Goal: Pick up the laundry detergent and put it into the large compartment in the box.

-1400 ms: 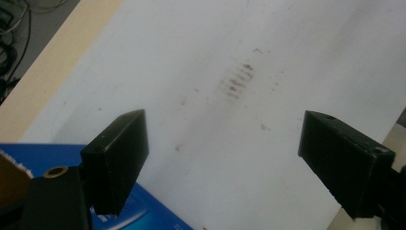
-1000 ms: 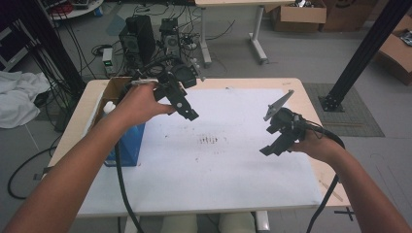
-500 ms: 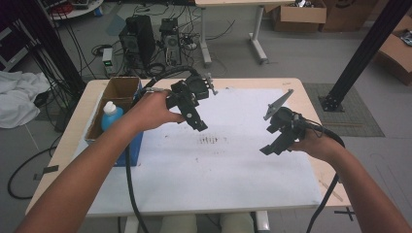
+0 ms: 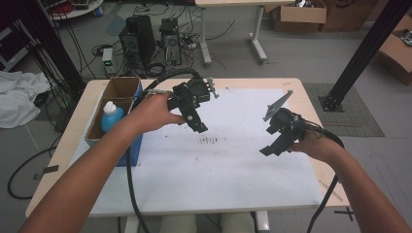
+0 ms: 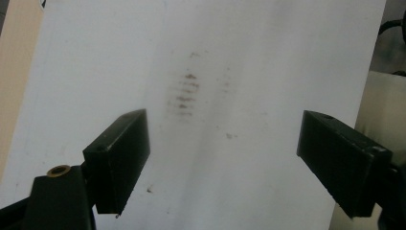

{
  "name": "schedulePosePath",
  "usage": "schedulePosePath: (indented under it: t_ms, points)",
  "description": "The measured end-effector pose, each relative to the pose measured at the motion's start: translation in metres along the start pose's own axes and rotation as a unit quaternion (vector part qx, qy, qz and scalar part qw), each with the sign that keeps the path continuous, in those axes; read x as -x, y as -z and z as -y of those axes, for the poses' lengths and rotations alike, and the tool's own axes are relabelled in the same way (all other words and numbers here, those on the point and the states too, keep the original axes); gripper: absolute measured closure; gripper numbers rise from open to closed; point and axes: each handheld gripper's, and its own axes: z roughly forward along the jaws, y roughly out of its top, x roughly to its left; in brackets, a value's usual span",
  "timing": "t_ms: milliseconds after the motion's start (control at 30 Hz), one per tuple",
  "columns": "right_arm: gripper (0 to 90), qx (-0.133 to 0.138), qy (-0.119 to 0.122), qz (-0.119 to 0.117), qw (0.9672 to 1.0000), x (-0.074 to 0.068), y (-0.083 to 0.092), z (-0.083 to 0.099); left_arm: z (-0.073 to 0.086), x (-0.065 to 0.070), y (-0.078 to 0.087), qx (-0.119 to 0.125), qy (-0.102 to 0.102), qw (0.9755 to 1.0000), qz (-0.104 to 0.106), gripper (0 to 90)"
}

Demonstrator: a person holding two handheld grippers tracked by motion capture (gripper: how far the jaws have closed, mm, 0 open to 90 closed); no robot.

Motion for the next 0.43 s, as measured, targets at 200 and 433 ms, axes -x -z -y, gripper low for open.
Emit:
schedulePosePath:
  t_ms: [200,433]
  points:
    - [16.7,0.001,0.002,0.0,1.0,-0.0002,-0.0002,-0.0009,-0.0005,0.0001,-0.0025,0.0,0.001,1.0,0.003,19.5]
    - [16.7,0.002,0.003,0.0,1.0,0.0001,-0.001,-0.0004,0.0007,-0.0005,-0.0023,0.001,0.003,1.0,0.004,19.6]
